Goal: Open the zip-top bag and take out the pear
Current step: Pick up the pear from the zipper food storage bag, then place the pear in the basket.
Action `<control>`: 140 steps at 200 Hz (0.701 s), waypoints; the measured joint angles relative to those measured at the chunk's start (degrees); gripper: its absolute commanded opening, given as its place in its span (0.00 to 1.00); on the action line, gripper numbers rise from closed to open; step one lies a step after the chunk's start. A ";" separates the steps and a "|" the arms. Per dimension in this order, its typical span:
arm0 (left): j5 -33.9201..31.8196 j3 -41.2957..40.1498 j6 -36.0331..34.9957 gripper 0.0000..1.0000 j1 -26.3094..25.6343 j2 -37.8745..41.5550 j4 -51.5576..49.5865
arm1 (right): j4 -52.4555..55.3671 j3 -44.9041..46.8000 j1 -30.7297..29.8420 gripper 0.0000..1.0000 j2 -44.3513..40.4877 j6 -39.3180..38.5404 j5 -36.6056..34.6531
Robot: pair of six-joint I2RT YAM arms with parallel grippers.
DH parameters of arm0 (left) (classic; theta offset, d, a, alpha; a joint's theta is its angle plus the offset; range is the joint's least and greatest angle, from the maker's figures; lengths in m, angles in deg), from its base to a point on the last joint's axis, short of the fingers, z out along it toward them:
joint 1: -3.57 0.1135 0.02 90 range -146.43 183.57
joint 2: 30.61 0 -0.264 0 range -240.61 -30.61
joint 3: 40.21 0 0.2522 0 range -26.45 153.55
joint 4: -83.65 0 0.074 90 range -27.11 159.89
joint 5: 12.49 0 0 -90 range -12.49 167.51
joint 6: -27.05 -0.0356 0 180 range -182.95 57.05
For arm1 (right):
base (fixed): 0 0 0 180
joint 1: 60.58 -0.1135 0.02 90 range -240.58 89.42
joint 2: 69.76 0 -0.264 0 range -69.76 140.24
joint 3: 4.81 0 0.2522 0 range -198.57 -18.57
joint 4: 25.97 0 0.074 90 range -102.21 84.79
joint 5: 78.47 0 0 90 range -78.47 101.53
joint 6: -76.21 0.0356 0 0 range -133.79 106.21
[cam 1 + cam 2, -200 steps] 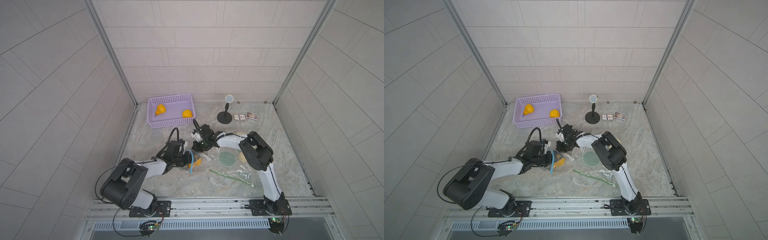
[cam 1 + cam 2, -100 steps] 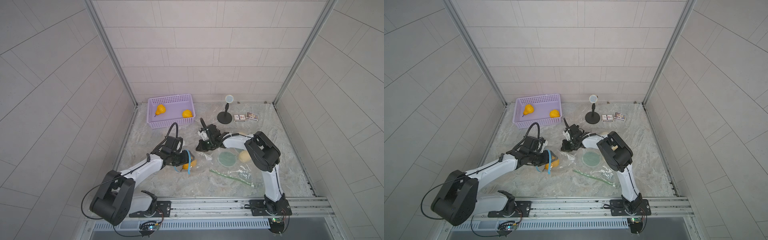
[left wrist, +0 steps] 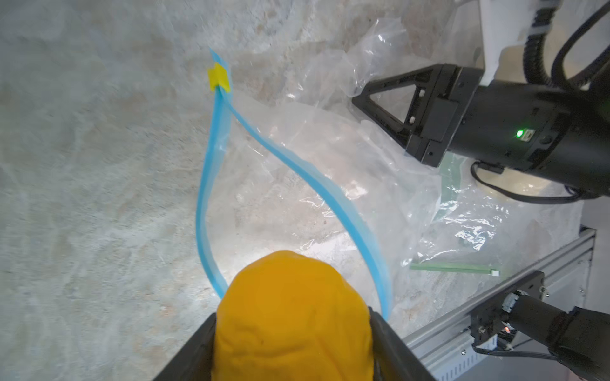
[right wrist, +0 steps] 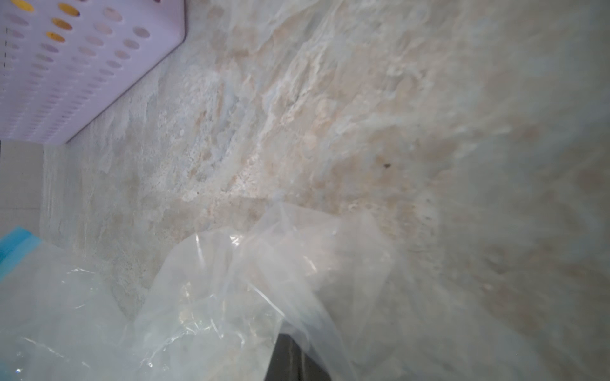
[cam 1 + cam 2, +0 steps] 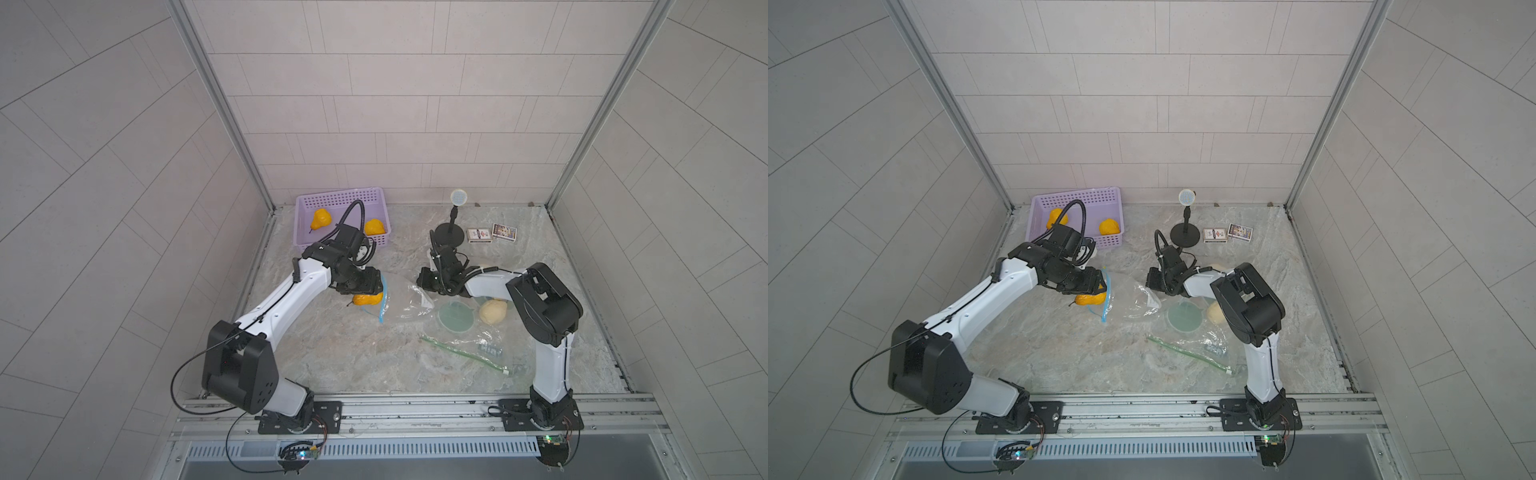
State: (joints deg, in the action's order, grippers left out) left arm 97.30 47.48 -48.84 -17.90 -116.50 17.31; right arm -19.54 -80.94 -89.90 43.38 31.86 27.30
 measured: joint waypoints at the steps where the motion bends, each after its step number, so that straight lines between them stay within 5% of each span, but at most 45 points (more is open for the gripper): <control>1: -0.20 0.55 -0.24 0.55 0.04 -0.20 -0.48 | -0.07 0.04 0.00 0.00 0.00 0.07 -0.04; 66: -12.28 27.71 -6.12 0.57 9.44 -13.66 -10.27 | -8.87 5.38 0.72 0.00 -1.09 5.73 -0.35; 114: -11.17 49.90 -4.35 0.80 16.04 -32.83 -3.08 | -14.58 12.92 0.72 0.38 -6.01 9.77 5.18; 140: -7.23 64.32 -2.99 1.00 17.94 -46.36 -1.79 | -8.55 13.29 0.35 0.50 -10.88 9.38 7.85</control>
State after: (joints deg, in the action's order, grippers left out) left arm 90.06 111.80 -51.84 0.04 -162.85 15.52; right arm -28.09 -67.65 -89.55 32.50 41.23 35.15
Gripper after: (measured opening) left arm 0.959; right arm 0.445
